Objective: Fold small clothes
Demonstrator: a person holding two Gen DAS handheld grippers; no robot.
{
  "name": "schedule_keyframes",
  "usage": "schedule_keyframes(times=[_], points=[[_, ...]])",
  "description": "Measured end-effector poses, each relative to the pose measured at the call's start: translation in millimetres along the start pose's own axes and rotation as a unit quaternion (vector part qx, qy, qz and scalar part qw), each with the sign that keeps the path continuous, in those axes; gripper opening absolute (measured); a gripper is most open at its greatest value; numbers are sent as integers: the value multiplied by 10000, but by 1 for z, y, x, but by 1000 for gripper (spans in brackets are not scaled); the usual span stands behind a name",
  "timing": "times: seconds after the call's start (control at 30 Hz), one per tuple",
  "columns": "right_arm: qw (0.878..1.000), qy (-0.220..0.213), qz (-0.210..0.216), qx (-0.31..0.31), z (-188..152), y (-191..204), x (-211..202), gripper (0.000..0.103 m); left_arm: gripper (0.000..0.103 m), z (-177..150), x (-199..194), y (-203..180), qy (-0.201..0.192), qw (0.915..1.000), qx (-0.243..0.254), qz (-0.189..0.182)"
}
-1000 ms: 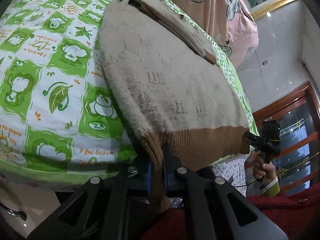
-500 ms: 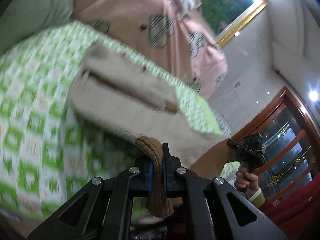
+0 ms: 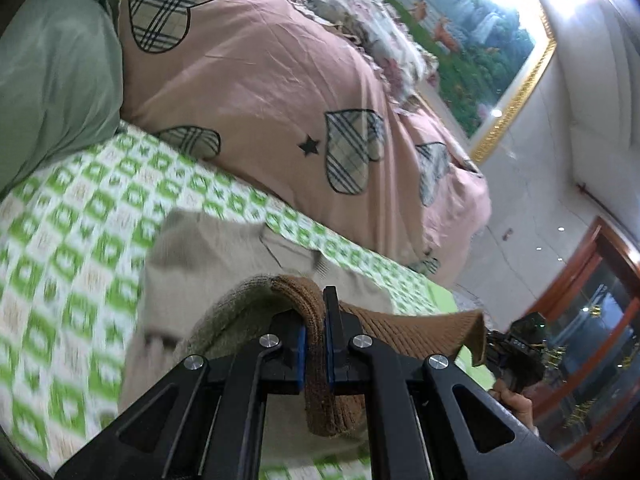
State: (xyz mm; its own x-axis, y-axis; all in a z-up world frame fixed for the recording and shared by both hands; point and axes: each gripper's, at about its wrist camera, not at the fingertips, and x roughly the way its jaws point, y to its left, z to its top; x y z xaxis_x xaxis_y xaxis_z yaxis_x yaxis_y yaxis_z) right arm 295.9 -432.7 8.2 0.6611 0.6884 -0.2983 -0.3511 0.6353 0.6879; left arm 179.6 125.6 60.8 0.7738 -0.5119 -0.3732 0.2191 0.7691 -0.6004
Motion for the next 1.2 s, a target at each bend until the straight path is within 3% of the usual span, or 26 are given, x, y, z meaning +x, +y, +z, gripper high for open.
schedule_keyframes(times=[0.2,0.43,0.5,0.57,0.63,0.67,0.7,0.77,0.87,0.97,1.2], points=[[9976,238,-617,215,11,-39,53,12,5,23,63,37,239,9986,-74,461],[9894,570,-1236,514,3,-75,92,12,6,20,125,81,667,9938,-247,852],[9880,571,-1278,648,0,-78,88,19,7,16,144,91,862,9904,-289,1038],[9881,378,-1334,663,-5,-73,72,29,10,10,149,98,1002,9880,-393,1111],[9871,40,-1543,423,-12,-53,49,45,26,4,141,98,1017,9887,-482,990],[9874,-59,-1548,318,-16,-44,43,50,39,-1,134,95,958,9900,-503,901],[9892,-106,-1449,165,-23,-32,37,50,46,-9,122,88,892,9917,-462,804],[9939,72,-1086,-174,-38,-8,39,50,47,-22,111,77,891,9929,-330,718],[9923,819,-673,-645,-61,15,65,50,47,-54,112,54,1262,9907,-95,509],[9843,1243,-840,-931,-69,19,87,50,47,-70,121,41,1415,9884,74,547],[9771,1101,-1680,-705,-35,-24,101,50,47,-49,130,56,1283,9883,-116,823]])
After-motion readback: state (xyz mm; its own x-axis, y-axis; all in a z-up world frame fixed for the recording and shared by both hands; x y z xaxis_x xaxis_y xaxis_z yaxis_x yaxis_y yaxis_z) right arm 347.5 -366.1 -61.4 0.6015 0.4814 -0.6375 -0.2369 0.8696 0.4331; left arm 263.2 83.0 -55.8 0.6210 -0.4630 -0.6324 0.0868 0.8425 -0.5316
